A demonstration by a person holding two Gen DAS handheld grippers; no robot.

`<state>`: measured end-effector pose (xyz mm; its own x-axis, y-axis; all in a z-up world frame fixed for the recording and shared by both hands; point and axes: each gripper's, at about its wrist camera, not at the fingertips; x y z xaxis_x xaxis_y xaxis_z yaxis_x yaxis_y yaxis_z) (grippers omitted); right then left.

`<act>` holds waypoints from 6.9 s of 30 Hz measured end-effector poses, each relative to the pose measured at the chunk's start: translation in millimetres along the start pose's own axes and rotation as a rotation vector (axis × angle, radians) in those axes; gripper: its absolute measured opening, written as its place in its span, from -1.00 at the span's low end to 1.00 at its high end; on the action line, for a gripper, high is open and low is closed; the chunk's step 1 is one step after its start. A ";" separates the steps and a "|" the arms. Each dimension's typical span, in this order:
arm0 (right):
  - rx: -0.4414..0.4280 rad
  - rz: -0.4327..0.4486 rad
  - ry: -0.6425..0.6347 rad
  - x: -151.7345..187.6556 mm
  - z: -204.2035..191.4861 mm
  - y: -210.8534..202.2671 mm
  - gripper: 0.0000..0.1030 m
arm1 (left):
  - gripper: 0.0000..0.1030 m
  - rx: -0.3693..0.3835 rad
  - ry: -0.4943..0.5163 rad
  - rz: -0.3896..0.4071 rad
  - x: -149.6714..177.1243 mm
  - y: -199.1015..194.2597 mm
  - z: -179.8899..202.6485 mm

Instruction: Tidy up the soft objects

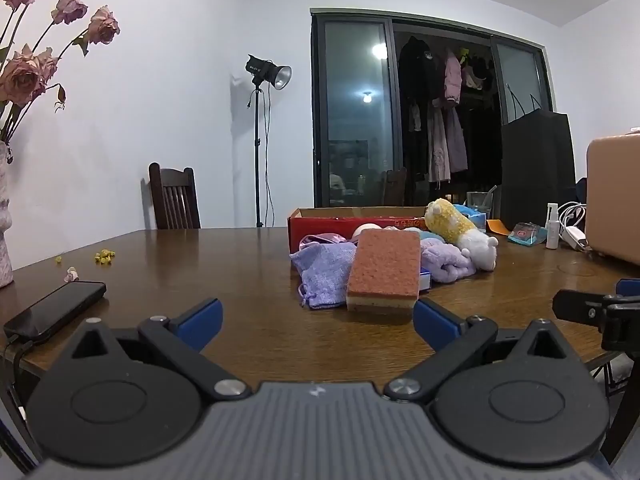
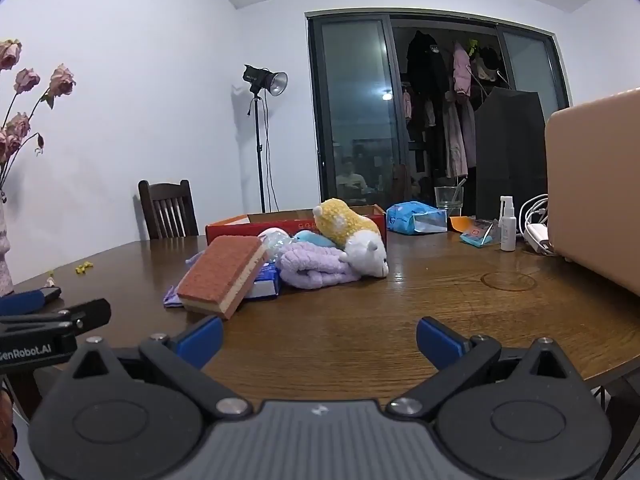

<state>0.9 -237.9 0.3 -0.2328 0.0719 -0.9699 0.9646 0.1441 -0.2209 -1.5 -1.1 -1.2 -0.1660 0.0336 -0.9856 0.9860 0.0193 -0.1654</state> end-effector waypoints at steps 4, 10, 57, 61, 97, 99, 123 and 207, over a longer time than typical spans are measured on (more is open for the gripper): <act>-0.005 0.007 -0.004 -0.1 -1.0 -1.3 1.00 | 1.00 0.002 0.002 0.003 -0.5 -0.3 -1.0; -0.005 0.009 0.001 -0.3 -0.1 -3.2 1.00 | 1.00 0.003 0.005 0.009 0.3 -0.2 -0.5; -0.011 0.012 0.011 0.5 1.0 -1.4 1.00 | 1.00 -0.002 0.010 0.007 -3.0 -1.7 1.8; -0.009 0.013 0.012 0.9 0.9 -1.9 1.00 | 1.00 -0.005 0.006 0.010 -2.9 -2.1 1.3; -0.395 -0.163 -0.056 -113.7 5.5 195.5 0.31 | 0.75 0.262 -0.512 -0.374 -42.3 130.7 -33.8; -0.450 -0.178 -0.060 -120.7 -3.1 218.9 0.23 | 0.46 0.290 -0.548 -0.382 -36.0 139.9 -29.2; -0.387 -0.279 0.253 -47.1 51.4 85.4 -0.48 | 0.26 0.443 -0.471 -0.478 -27.7 132.3 -19.6; -0.156 -0.078 -0.155 -135.5 57.9 88.8 0.66 | 1.00 0.155 0.052 -0.032 -102.8 97.5 0.0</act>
<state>125.3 -291.9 106.1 -0.2722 -0.0965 -0.9574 0.9107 0.2953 -0.2887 111.7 -2.6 84.0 -0.1941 0.0876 -0.9771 0.9698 -0.1329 -0.2046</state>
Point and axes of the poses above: each gripper's, at about its wrist camera, not at the fingertips, and y roughly the way its jaws point, z to its right, x to its underside, and after that the axes turned 1 degree about -x, right-handed
